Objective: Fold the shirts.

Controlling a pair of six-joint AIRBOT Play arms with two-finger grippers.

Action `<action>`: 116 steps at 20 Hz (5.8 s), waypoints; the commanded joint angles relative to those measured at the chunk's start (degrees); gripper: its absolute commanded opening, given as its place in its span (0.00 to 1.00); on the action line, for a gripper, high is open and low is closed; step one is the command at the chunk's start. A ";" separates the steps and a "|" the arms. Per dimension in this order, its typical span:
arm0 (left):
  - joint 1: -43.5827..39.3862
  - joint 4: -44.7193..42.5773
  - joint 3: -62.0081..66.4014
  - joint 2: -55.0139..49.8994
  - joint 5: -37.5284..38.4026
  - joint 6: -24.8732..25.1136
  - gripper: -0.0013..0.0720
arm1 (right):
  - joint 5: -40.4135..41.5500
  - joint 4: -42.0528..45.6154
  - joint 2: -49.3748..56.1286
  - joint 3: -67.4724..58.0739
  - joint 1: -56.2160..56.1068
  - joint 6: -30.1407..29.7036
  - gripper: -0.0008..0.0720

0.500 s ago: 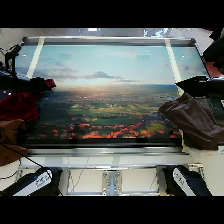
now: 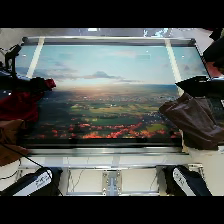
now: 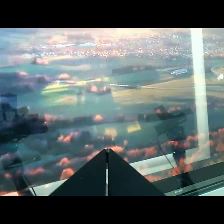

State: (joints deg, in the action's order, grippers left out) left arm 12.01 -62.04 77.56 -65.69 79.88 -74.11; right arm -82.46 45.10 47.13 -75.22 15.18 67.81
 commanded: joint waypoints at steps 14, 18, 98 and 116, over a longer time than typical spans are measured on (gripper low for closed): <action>2.71 -35.95 0.00 -4.68 -31.41 -7.08 0.70 | 14.84 -0.81 0.00 -0.07 -0.04 0.02 0.06; 8.52 -41.86 0.02 -13.99 -32.61 -21.53 0.79 | 14.91 -2.38 0.00 -0.07 -0.04 0.90 0.58; -21.90 20.33 -35.67 5.29 -41.44 -9.01 0.04 | 23.28 0.61 33.03 -2.54 -19.91 0.20 0.58; -18.93 -19.41 -35.71 44.28 -18.21 -36.94 0.04 | 14.45 -10.03 75.63 -32.87 -37.64 1.79 0.69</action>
State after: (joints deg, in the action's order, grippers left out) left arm -6.98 -77.14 41.85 -22.90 58.48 -108.27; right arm -63.70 36.80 120.20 -106.69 -19.92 70.72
